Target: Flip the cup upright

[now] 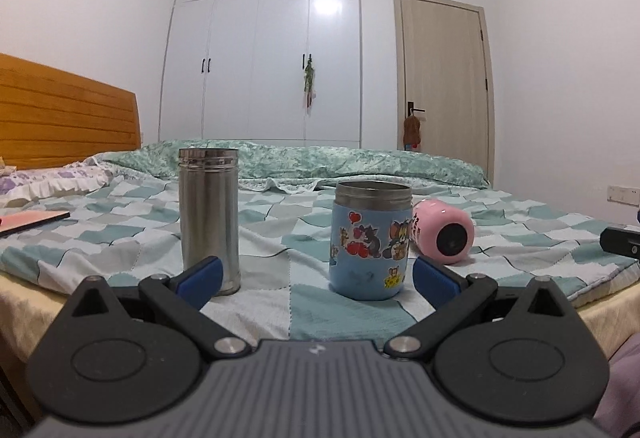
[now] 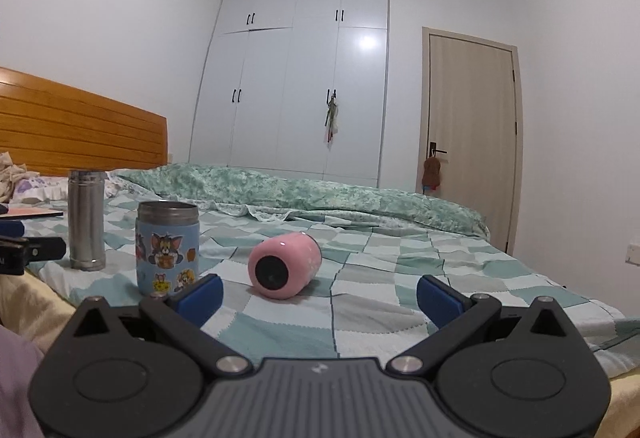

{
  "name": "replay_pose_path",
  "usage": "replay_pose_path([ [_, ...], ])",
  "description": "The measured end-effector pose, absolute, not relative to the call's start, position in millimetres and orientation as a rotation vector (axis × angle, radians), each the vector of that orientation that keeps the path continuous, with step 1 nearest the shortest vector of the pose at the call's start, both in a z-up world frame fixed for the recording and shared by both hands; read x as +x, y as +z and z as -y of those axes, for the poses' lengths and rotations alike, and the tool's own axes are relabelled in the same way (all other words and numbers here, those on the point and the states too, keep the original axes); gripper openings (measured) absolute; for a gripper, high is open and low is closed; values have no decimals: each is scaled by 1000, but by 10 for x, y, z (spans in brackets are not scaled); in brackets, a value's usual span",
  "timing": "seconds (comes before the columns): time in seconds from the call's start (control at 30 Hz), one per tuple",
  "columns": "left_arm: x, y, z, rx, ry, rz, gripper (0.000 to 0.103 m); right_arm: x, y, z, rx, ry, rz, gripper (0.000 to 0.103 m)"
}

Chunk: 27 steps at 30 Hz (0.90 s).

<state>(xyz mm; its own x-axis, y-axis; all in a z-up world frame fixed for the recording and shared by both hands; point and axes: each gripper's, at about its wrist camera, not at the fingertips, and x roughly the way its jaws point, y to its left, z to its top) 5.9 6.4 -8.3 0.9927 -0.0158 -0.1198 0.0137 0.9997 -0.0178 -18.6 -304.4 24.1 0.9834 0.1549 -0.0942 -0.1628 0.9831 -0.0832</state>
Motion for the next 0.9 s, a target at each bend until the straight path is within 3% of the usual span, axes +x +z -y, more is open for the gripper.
replay_pose_path([
  [0.9, 39, -113, -70, -12, -10, -131, 103, -143, 184, 3051, -81, 123, -131, 103],
])
